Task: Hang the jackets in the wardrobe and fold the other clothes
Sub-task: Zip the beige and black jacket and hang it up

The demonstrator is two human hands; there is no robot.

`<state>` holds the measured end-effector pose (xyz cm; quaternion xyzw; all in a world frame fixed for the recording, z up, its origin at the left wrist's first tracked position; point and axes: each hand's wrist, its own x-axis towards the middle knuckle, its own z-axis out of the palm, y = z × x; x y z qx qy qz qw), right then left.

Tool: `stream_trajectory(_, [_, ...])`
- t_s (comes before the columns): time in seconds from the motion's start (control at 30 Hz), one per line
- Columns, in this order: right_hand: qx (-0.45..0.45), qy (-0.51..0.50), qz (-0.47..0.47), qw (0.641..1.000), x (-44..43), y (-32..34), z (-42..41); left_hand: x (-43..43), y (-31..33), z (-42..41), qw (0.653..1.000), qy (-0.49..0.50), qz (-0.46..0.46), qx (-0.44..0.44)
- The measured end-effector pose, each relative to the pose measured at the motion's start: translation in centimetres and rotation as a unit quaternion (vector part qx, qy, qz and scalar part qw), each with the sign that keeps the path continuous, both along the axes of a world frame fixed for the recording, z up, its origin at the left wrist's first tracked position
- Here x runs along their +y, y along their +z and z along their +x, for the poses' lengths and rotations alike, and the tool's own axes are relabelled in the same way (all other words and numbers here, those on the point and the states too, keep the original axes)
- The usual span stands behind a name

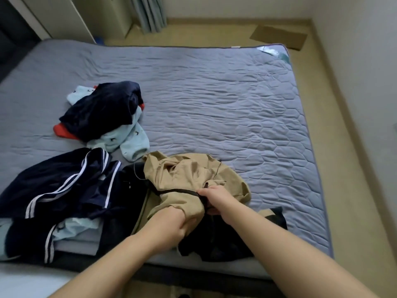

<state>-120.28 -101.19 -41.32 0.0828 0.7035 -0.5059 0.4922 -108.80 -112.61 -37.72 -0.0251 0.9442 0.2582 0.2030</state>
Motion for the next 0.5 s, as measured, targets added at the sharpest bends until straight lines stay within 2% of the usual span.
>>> stream_trajectory(0.1, [-0.005, -0.02, -0.023, 1.0, 0.8, -1.2, 0.2, -0.2, -0.1, 0.1, 0.99, 0.022, 0.071, -0.121])
stream_trajectory(0.17, [-0.003, -0.02, -0.04, 0.999, 1.5, -1.4, 0.0, -2.0, 0.6, -0.6, 0.959, 0.142, 0.17, -0.176])
stream_trajectory(0.2, [0.002, -0.017, -0.049, 0.999, 1.8, -1.3, -0.1, -3.0, 1.0, -1.2, 0.949, 0.227, 0.168, -0.137])
stream_trajectory(0.23, [0.01, -0.011, -0.059, 0.998, 2.1, -1.1, -0.3, -4.1, 1.2, -1.9, 0.955, 0.273, 0.104, -0.052])
stream_trajectory(0.27, [0.02, -0.005, -0.073, 0.997, 2.2, -1.0, -0.5, -5.0, 1.1, -2.5, 0.968, 0.248, 0.003, 0.043])
stream_trajectory(0.3, [0.031, -0.001, -0.091, 0.995, 2.3, -0.7, -0.6, -5.3, 1.2, -3.1, 0.976, 0.184, -0.067, 0.099])
stream_trajectory(0.33, [0.04, 0.001, -0.111, 0.993, 2.3, -0.4, -0.7, -5.1, 1.2, -3.7, 0.984, 0.105, -0.09, 0.11])
stream_trajectory(0.4, [0.053, 0.012, -0.143, 0.988, 2.3, 0.0, -0.7, -4.0, 0.2, -4.7, 0.995, -0.02, -0.075, 0.067])
stream_trajectory(0.5, [0.059, 0.042, -0.156, 0.985, 3.1, 0.3, -0.8, -3.4, -0.9, -5.6, 0.982, -0.064, -0.102, 0.146])
